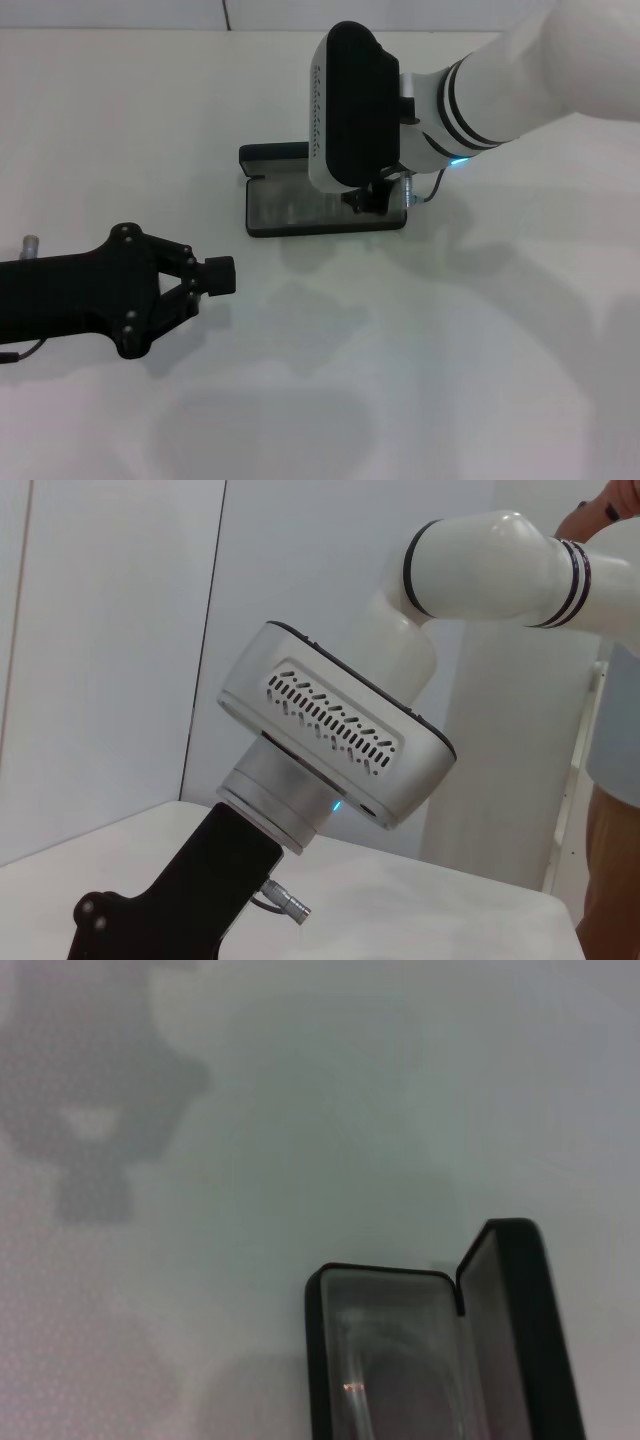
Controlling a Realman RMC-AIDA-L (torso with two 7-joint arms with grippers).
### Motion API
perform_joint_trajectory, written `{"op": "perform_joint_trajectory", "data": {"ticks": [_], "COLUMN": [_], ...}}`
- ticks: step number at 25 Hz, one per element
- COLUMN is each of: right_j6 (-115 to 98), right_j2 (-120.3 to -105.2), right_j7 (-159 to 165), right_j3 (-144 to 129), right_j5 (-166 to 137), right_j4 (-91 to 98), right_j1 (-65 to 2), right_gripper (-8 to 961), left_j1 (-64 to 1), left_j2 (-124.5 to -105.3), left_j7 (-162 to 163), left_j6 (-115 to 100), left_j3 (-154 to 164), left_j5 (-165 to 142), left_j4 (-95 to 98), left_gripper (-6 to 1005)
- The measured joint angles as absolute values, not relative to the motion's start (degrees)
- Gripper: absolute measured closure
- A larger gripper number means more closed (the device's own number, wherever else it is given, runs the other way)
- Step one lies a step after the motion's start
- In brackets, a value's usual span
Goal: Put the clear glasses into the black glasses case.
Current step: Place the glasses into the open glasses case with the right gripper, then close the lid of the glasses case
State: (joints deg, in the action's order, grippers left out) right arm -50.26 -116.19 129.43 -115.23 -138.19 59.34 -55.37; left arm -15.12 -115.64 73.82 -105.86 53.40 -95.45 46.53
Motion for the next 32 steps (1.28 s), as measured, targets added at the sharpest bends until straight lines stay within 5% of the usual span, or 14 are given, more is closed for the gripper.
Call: {"op": "perform_joint_trajectory", "data": {"ticks": [14, 32], "right_j6": [-50.3, -61.7], "right_j2": [-116.19, -115.77], "right_j7": [129.1, 100.0], "right_j3": [-113.9, -81.6], "right_j5": [-137.3, -94.2], "right_j4": [63.8, 68.3], "right_j1": [-52.5, -27.8], "right_gripper": [800, 804], "left_j1": [-14.4, -20.5], "left_j2": [-116.04, -118.91], "left_j7": [73.8, 73.9], "left_j6": [-106.0, -104.7], "left_j3": [49.0, 40.6], "left_j5": [-95.2, -91.3], "left_j4": [46.6, 44.7], "left_gripper": [954, 954]}}
